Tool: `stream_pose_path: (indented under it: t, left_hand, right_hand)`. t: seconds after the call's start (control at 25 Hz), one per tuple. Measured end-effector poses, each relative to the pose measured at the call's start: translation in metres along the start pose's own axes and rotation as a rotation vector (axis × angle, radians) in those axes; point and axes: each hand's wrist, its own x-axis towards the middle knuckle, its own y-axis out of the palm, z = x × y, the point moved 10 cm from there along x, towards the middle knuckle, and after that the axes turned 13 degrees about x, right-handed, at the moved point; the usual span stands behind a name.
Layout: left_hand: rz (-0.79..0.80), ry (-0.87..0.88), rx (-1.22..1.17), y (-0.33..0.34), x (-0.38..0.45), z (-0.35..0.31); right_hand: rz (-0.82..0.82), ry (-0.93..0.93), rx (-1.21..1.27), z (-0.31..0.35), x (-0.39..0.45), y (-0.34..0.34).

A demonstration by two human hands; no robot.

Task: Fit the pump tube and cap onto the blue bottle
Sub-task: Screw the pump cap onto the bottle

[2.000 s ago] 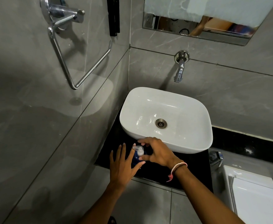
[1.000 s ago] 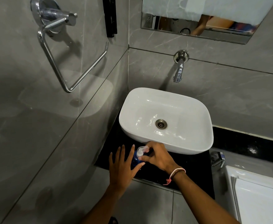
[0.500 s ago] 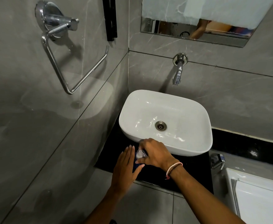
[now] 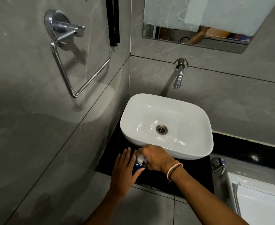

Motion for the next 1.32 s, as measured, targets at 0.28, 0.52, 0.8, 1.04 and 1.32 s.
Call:
stream_pose_path:
  t: [0.28, 0.52, 0.8, 1.04, 1.32]
  left_hand:
    - [0.02, -0.016, 0.043, -0.001, 0.003, 0.005]
    - [0.017, -0.021, 0.055, 0.001, 0.003, 0.006]
    - [0.044, -0.019, 0.063, 0.006, 0.004, 0.009]
    - [0.086, -0.052, 0.014, 0.012, 0.002, 0.013]
    - [0.074, -0.069, 0.049, 0.012, -0.001, 0.011]
  right_hand:
    - [0.018, 0.013, 0.089, -0.01, 0.001, 0.001]
    - [0.004, -0.042, 0.187, -0.015, -0.002, 0.001]
    - [-0.058, -0.093, 0.456, -0.029, -0.012, 0.012]
    - [-0.148, -0.074, 0.607, -0.031, -0.012, 0.021]
    - [-0.264, -0.13, 0.367, -0.021, -0.024, 0.026]
